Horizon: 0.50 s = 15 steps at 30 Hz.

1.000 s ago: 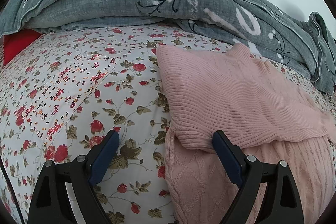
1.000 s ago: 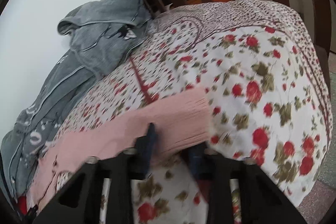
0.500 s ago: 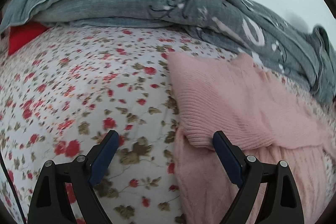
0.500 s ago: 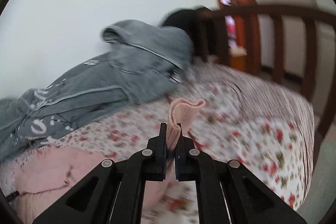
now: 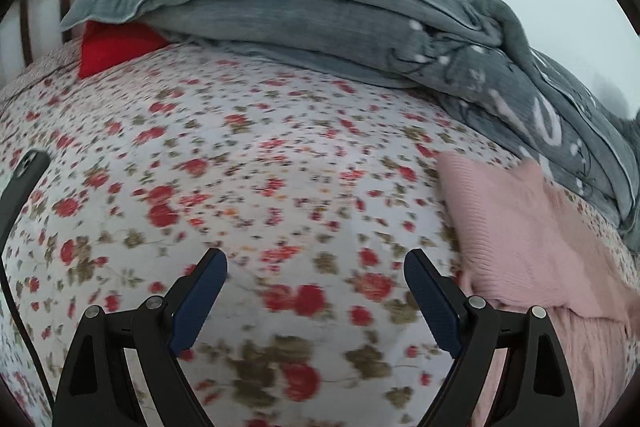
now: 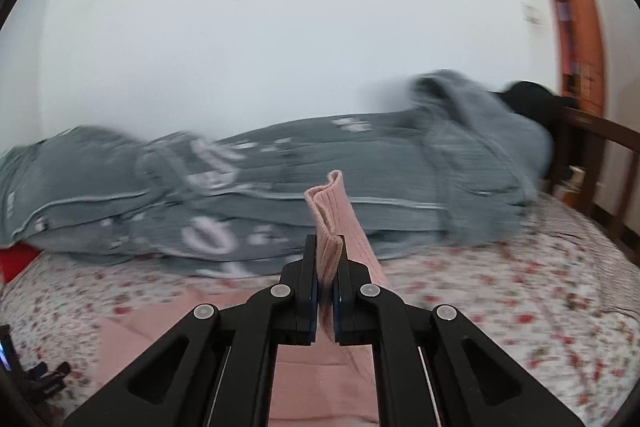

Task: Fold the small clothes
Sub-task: 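Fold the held sleeve across the sweater body with the right tool, release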

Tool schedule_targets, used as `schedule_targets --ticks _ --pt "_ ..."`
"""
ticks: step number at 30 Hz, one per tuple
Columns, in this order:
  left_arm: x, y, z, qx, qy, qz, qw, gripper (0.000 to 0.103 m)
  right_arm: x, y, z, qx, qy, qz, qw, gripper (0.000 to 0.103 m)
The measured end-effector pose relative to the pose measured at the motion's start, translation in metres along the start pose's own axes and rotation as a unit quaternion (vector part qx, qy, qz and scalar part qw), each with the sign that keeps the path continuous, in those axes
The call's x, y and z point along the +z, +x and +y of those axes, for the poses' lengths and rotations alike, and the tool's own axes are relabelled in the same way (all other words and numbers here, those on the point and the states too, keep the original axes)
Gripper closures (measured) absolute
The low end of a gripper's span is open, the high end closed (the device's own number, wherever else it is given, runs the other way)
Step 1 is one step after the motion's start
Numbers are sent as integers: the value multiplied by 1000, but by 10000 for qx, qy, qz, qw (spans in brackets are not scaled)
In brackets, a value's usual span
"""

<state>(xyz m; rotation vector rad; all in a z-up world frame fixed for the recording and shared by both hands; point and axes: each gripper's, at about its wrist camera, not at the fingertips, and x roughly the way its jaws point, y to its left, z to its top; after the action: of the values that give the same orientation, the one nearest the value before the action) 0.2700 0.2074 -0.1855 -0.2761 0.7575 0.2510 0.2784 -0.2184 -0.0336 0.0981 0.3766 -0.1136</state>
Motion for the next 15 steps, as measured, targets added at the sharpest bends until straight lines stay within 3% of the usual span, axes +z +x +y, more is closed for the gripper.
schedule_targets --ticks 5,9,15 --pt "2 -2 10 -17 4 39 10000 14 -19 30 107 737 -262 378 9962 98" --pt "3 2 12 60 17 133 9999 13 -59 52 184 1150 -653 823 9878 98" --pt "5 5 26 -69 -250 289 9992 13 -128 85 240 1338 -1173 1613 9707 98"
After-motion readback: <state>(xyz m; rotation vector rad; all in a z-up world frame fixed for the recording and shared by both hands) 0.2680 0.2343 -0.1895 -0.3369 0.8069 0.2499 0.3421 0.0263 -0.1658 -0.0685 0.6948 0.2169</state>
